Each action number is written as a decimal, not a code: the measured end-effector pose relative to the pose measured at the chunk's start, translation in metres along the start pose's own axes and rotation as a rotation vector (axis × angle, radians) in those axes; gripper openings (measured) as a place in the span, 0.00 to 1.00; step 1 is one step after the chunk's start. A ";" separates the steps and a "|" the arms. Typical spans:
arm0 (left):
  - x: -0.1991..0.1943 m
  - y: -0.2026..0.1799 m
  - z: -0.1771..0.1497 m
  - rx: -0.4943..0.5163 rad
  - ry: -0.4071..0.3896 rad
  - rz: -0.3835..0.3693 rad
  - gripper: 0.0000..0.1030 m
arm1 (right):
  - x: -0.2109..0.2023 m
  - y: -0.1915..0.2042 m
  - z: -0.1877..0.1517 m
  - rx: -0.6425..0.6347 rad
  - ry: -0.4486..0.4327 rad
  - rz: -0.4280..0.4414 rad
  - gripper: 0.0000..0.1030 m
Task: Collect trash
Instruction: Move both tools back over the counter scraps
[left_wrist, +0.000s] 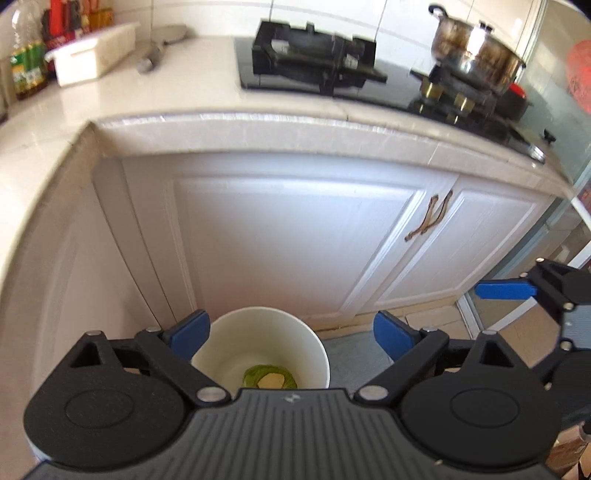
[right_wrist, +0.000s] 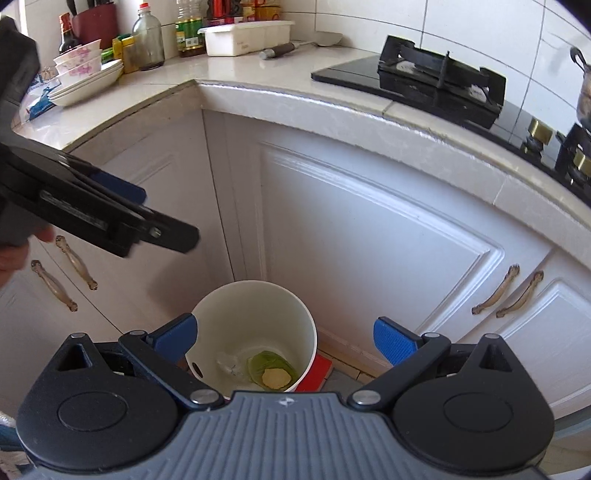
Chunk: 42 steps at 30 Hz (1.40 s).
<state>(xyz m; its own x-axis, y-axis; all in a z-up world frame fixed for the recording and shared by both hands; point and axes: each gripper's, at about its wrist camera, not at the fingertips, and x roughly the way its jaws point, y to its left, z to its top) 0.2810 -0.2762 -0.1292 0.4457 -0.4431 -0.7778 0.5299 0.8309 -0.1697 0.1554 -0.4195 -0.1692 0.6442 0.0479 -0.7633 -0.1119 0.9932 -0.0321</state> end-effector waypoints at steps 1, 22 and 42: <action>-0.012 0.002 0.000 0.002 -0.011 0.003 0.92 | -0.004 0.004 0.004 -0.018 -0.004 -0.001 1.00; -0.194 0.104 -0.090 -0.248 -0.128 0.426 0.93 | -0.039 0.147 0.091 -0.357 -0.122 0.258 1.00; -0.243 0.244 -0.188 -0.567 -0.128 0.684 0.93 | -0.017 0.264 0.126 -0.529 -0.097 0.425 1.00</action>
<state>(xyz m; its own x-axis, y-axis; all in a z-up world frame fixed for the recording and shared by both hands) 0.1668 0.0977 -0.0949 0.6279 0.2037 -0.7512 -0.3016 0.9534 0.0065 0.2101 -0.1444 -0.0833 0.5247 0.4560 -0.7189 -0.7086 0.7019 -0.0720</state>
